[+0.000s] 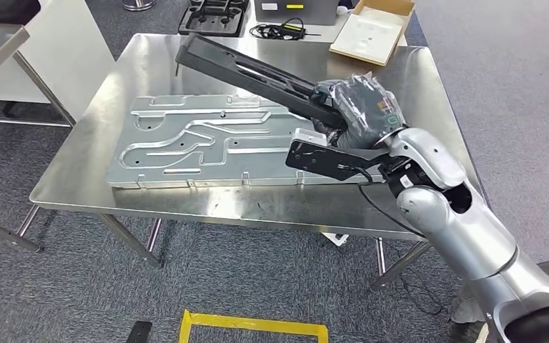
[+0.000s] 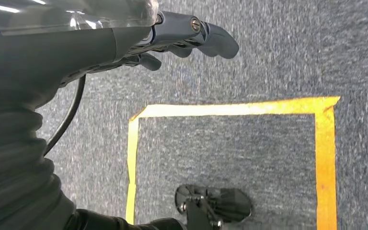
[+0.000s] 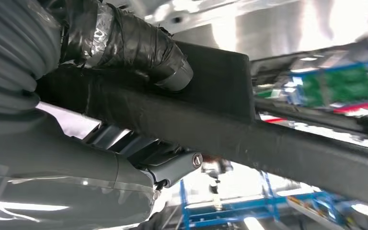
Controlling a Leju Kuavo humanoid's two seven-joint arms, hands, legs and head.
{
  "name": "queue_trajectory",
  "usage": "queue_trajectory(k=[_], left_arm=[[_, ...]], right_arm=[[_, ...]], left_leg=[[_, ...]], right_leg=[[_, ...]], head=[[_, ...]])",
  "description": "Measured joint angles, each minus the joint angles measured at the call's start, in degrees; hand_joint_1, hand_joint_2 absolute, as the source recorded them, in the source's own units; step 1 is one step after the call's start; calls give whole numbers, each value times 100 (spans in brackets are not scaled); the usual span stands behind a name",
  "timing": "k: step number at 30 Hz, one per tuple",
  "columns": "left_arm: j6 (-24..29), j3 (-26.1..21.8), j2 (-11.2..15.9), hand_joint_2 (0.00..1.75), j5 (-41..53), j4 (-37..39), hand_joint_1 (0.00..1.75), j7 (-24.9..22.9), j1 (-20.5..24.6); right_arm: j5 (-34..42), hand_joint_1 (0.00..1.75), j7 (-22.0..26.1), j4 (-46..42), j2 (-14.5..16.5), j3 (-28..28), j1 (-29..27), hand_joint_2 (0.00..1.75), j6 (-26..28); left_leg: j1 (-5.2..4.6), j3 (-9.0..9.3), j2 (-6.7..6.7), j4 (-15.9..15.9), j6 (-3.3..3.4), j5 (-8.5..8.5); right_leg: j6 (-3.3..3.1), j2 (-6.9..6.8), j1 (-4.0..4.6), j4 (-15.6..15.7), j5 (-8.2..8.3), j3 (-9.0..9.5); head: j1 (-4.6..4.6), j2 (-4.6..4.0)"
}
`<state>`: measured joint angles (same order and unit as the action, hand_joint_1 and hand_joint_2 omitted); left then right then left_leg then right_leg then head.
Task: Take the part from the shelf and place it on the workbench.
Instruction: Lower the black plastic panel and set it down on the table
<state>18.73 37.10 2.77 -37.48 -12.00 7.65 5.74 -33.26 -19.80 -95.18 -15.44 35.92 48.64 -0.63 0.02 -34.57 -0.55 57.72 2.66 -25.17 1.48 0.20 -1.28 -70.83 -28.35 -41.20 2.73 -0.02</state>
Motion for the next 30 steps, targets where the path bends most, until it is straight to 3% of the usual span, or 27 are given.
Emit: queue_trajectory(k=[2,4,7,9,13,14,15,18,20,24,25,28,29,30], left_arm=[[-10,5,2,175,-21,0,0,25,-5],[-13,21,10,175,-33,0,0,40,-6],[-31,46,32,175,-43,0,0,51,-10],[-113,51,41,175,-54,0,0,40,-9],[-388,73,66,175,-77,0,0,-2,-17],[-428,77,73,175,-78,0,0,-6,-28],[-453,79,80,175,-80,0,0,-3,-36],[-476,83,102,175,-98,0,0,41,-32],[-481,84,114,175,-128,0,0,102,-29],[-483,85,127,175,-158,0,0,174,-33],[-483,85,128,175,-158,0,0,178,-25],[-483,85,128,175,-159,0,0,184,-12],[-483,85,129,175,-160,0,0,184,-14],[-483,85,129,175,-160,0,0,184,-17]], right_arm=[[-113,175,-39,127,-40,92,157,175,-66],[-211,175,-57,237,-66,178,280,175,-138],[-436,175,-96,382,-110,295,384,175,-331],[-686,175,-103,527,-158,365,437,175,-458],[-1472,175,45,994,-283,503,464,175,-584],[-1660,175,117,1127,-314,533,447,175,-591],[-1830,175,187,1263,-342,562,431,175,-596],[-2239,175,360,1682,-416,631,415,175,-613],[-2448,175,432,1959,-469,669,418,175,-667],[-2681,175,556,2461,-580,771,399,175,-732],[-2698,175,569,2556,-601,789,399,175,-730],[-2711,175,579,2806,-653,840,382,175,-728],[-2711,175,579,2879,-668,865,368,175,-728],[-2712,175,579,2941,-680,889,357,175,-727]], left_leg=[[-10,-33,-29,93,-51,-54],[-27,-82,-45,154,-111,-82],[-26,-93,-48,144,-168,-76],[-17,-148,-32,279,-218,-182],[30,-736,9,1488,-327,-701],[39,-824,14,1629,-336,-692],[45,-812,15,1556,-336,-579],[37,-350,14,487,-280,-41],[7,-169,6,98,-229,42],[6,-86,11,-32,-85,82],[15,-58,16,-72,-41,101],[3,-43,20,-71,29,88],[-1,-42,18,-60,35,78],[-2,-40,15,-45,31,65]], right_leg=[[-20,2,-2,676,275,312],[-63,11,13,970,309,444],[-133,22,23,1003,322,448],[-179,10,-5,1054,342,481],[-223,-14,-20,1090,354,507],[-224,-13,-21,1089,352,509],[-223,-10,-22,1089,350,513],[-194,0,-19,1093,341,526],[-136,3,-14,1110,346,521],[-13,-3,-14,1053,278,499],[-2,-4,-10,857,161,411],[6,-1,-8,-172,-278,-99],[14,-1,-10,-359,-295,-207],[21,-2,-17,-339,-207,-215]], head=[[2,0],[4,0],[3,0],[18,1],[47,0],[49,0],[49,0],[48,0],[46,0],[34,0],[29,1],[19,0],[18,0],[19,0]])
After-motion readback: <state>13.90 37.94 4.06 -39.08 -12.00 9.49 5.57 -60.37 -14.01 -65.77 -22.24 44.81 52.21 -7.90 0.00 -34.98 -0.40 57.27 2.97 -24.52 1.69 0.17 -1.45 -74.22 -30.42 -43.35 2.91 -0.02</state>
